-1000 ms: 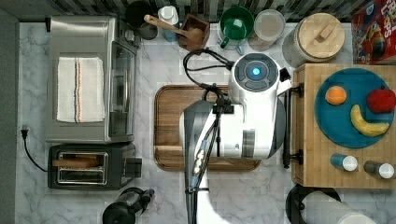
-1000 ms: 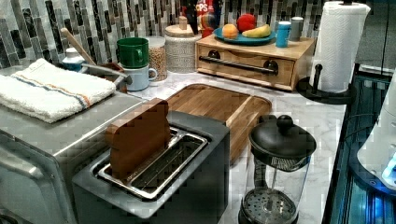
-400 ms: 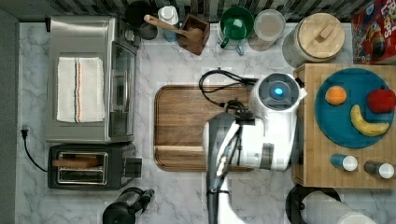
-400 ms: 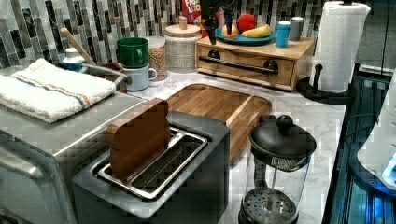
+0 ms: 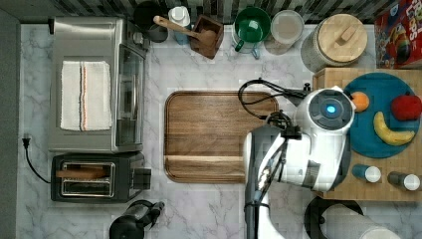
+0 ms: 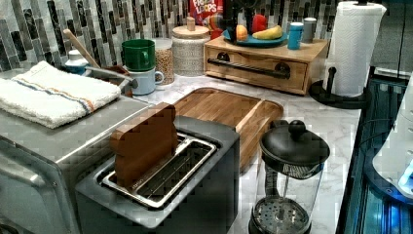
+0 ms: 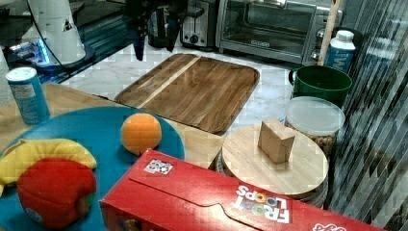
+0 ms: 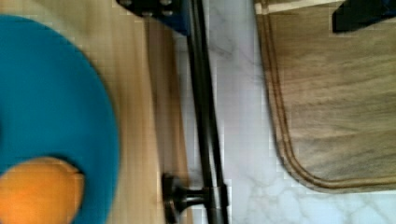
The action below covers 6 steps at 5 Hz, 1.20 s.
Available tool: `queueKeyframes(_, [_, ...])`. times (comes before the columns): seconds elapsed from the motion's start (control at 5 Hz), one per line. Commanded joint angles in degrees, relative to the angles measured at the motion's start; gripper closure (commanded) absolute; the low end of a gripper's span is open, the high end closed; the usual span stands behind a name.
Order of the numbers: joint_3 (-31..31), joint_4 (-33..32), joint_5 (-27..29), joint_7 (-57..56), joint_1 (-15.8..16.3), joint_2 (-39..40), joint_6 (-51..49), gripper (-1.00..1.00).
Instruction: Open the drawer.
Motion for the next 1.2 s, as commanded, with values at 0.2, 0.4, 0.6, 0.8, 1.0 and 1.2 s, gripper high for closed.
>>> queueKeyframes(0.2, [0.9,0.4,1.9,-3.3,-0.7,3.2,5.6,-1.0])
queueKeyframes(0.4, [0.6,0.2,2.1,-3.9,-1.2,5.4,9.3,-1.0])
queueKeyframes(0.6, [0.6,-0.3,3.1,-5.5,-2.4,7.8,13.2,-1.0])
queueKeyframes(0.8, [0.4,-1.2,4.1,-6.8,-3.5,10.0,17.2,-1.0])
queueKeyframes(1.0, [1.1,-2.3,4.6,-6.6,-4.9,11.0,18.8,-1.0])
queueKeyframes(1.2, [-0.6,-4.4,3.1,-2.2,-2.7,10.1,19.9,-1.0])
